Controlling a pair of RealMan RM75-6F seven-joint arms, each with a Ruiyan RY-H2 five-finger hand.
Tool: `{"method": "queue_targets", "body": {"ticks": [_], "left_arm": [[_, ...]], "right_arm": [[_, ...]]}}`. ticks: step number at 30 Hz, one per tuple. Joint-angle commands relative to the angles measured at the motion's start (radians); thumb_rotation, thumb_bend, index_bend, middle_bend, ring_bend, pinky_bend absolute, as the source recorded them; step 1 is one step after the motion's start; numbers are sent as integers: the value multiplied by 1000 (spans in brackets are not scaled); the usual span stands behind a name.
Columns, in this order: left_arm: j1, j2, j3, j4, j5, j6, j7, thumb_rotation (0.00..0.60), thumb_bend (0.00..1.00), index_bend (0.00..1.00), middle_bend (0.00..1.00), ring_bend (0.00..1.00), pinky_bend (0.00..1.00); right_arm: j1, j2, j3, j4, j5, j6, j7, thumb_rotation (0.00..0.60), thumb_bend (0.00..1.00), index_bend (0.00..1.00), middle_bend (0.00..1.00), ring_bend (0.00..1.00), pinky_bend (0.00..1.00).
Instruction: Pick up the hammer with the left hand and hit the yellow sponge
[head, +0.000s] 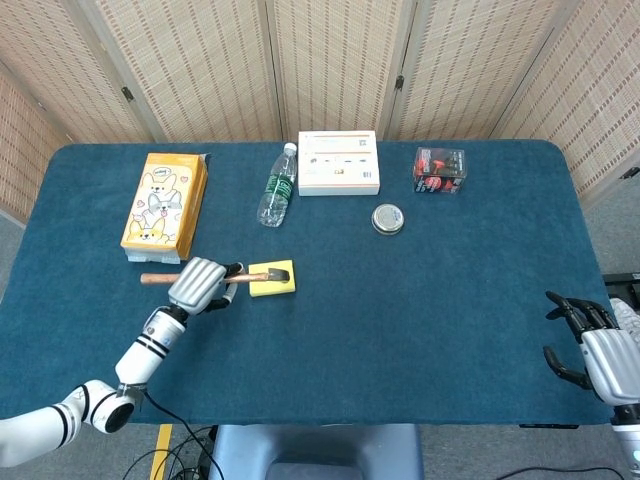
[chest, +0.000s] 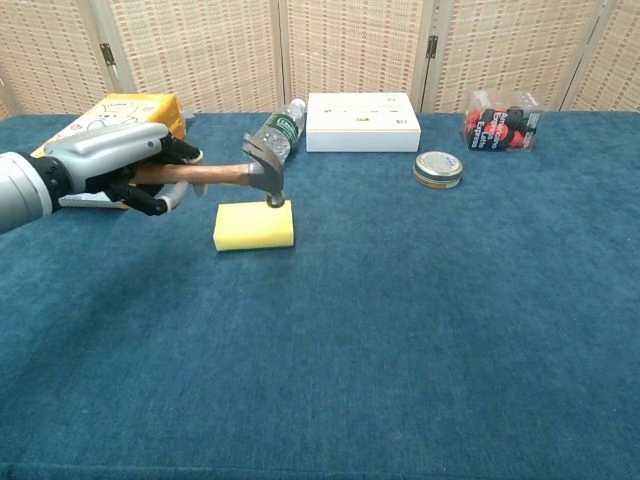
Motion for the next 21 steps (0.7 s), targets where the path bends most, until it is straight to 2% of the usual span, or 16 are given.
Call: {"method": "queue_targets", "body": {"ticks": [1,11,21], "left_arm": [[-28,-18,-8,35,-39,-57,-5,569,699,730,880,732,671],[-61,-6,-14,43,-124,-168,-2,571,700,729,879,732,671],[-37,71,-18,-26,-131,-135,-21,575,703,730,880,734,671]], "right_arm": [[0,1,1,-1,2,-1,-1,600,304,133,345,183,185],[4,-4,3,-2,6,-14,-6,600,304,133,345,183,185],[5,-5,4,2,-3,-9,0,600,304,133,345,183,185]]}}
